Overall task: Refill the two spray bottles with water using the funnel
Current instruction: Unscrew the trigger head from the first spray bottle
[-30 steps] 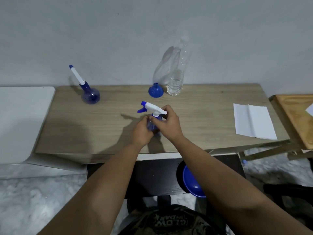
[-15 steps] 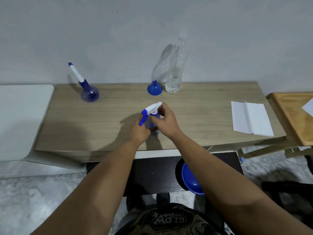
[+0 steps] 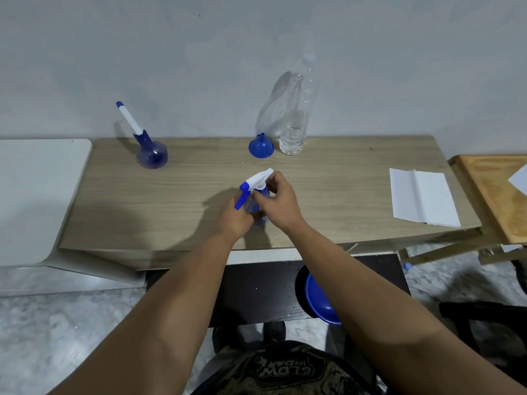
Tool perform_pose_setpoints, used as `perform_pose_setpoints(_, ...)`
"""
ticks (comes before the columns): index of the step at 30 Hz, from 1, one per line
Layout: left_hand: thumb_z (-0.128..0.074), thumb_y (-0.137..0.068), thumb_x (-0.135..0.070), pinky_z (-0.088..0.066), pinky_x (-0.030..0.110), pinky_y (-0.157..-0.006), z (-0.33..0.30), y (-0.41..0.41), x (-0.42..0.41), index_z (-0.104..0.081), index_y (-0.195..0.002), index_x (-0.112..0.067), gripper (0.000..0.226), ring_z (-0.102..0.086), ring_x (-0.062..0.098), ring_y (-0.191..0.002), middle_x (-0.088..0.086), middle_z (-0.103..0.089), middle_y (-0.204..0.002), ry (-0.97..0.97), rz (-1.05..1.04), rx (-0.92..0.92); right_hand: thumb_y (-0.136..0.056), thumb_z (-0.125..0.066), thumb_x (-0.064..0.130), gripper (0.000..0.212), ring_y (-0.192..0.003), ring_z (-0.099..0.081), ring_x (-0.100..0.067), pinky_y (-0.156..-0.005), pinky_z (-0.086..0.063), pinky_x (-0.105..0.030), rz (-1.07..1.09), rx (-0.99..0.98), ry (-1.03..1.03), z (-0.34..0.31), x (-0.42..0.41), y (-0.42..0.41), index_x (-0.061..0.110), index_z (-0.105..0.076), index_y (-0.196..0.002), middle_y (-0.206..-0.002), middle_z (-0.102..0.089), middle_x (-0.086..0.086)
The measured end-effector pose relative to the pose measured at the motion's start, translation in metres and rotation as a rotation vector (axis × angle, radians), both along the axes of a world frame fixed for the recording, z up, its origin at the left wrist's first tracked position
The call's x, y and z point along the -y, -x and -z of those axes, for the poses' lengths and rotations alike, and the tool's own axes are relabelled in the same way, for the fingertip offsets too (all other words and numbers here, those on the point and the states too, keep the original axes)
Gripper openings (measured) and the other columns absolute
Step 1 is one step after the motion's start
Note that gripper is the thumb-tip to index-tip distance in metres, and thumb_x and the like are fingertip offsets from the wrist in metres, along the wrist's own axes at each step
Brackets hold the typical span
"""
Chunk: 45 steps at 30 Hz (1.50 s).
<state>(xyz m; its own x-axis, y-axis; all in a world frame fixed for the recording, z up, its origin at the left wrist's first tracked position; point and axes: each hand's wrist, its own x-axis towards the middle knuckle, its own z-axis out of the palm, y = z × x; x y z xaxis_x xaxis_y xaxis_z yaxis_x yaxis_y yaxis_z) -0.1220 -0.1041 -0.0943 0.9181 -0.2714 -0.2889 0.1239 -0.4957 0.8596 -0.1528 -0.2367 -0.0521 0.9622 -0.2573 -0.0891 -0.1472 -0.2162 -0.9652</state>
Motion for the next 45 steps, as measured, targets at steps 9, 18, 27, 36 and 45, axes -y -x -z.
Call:
perform_pose_setpoints(9, -0.065, -0.087, -0.01, -0.046, 0.027, -0.066, -0.004, 0.001, 0.001, -0.063, -0.113, -0.022, 0.029, -0.064, 0.018, -0.082, -0.008, -0.066, -0.089, -0.096, -0.023, 0.075, -0.089, -0.074, 0.006, 0.019, -0.093, -0.066, -0.004, -0.082, -0.052, -0.023, -0.002, 0.026, 0.002, 0.0, -0.001, 0.002, 0.013, -0.067, -0.105, -0.098, -0.072, 0.007)
perform_pose_setpoints(18, -0.086, -0.07, -0.023, -0.056, 0.034, -0.087, -0.004, -0.003, 0.002, -0.058, -0.111, -0.042, 0.053, -0.07, 0.015, -0.095, -0.015, -0.072, -0.098, -0.024, -0.015, 0.025, -0.094, -0.063, -0.016, 0.025, -0.086, -0.074, -0.007, -0.081, -0.059, -0.024, 0.163, 0.339, -0.323, -0.101, 0.002, -0.031, -0.007, -0.068, -0.117, -0.093, -0.075, -0.005)
perform_pose_setpoints(27, -0.082, -0.055, -0.05, -0.055, 0.045, -0.088, 0.001, 0.0, 0.001, -0.061, -0.112, -0.029, 0.063, -0.068, 0.017, -0.092, -0.008, -0.071, -0.1, -0.047, -0.038, 0.043, -0.088, -0.07, 0.018, 0.01, -0.087, -0.072, -0.027, -0.082, -0.057, -0.042, 0.193, -0.091, 0.257, -0.042, 0.06, -0.02, 0.014, -0.078, -0.093, -0.085, -0.077, -0.005)
perform_pose_setpoints(36, -0.082, -0.075, -0.024, -0.052, 0.024, -0.083, -0.015, 0.004, 0.0, -0.059, -0.126, -0.027, 0.056, -0.066, 0.011, -0.097, -0.009, -0.07, -0.107, -0.039, -0.011, 0.051, -0.097, -0.06, 0.034, 0.024, -0.103, -0.065, -0.036, -0.086, -0.052, -0.041, 0.034, -0.595, 0.635, 0.064, 0.067, 0.047, 0.019, -0.072, -0.112, -0.115, -0.065, -0.009)
perform_pose_setpoints(45, -0.082, -0.076, -0.022, -0.042, 0.008, -0.069, -0.015, -0.003, -0.003, -0.059, -0.119, -0.03, 0.049, -0.065, 0.006, -0.091, -0.02, -0.065, -0.095, -0.066, -0.002, 0.053, -0.088, -0.059, 0.048, 0.057, -0.127, -0.05, -0.035, -0.104, -0.039, -0.051, 0.068, -0.576, 0.717, 0.038, 0.065, 0.05, 0.025, -0.058, -0.14, -0.134, -0.053, -0.008)
